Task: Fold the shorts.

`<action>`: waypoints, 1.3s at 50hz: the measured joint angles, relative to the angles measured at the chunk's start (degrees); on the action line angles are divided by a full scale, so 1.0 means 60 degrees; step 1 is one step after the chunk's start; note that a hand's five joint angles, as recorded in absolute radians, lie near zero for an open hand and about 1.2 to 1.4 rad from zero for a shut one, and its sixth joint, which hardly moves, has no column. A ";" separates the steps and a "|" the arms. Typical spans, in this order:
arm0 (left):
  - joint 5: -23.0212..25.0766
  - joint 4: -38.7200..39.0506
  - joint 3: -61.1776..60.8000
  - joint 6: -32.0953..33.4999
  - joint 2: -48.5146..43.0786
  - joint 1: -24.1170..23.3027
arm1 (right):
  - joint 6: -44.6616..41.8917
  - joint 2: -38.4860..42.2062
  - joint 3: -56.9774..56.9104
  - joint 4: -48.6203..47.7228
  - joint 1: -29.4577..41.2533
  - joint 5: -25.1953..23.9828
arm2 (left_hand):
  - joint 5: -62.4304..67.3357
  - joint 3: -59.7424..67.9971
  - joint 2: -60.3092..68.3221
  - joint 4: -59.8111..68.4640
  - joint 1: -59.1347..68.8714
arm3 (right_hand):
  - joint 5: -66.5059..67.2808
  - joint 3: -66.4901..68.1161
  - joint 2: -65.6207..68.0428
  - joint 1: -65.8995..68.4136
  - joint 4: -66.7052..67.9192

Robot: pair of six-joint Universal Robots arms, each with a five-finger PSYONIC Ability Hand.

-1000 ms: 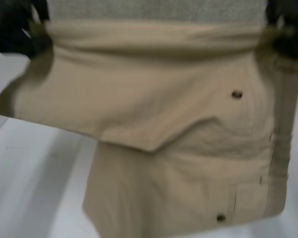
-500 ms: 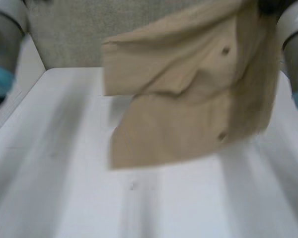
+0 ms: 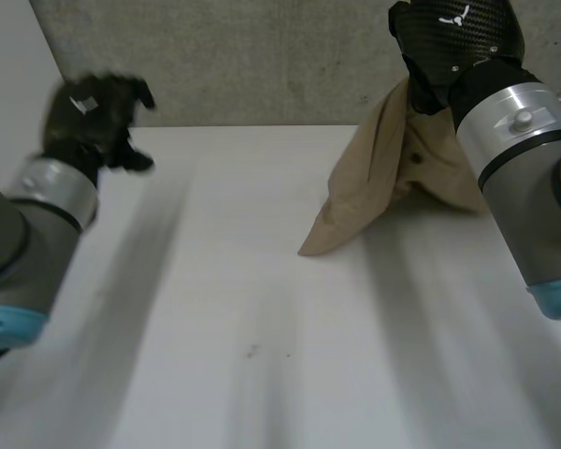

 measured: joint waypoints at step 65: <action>-0.0611 -0.0578 0.1365 -0.2965 -0.4835 -0.2114 | 0.4131 0.0209 0.2643 0.2657 -0.1522 -0.0273 | -0.0642 -0.0556 -0.0575 -0.0621 -0.0294 | -0.6735 -0.7054 -0.6925 -0.5580 -0.7098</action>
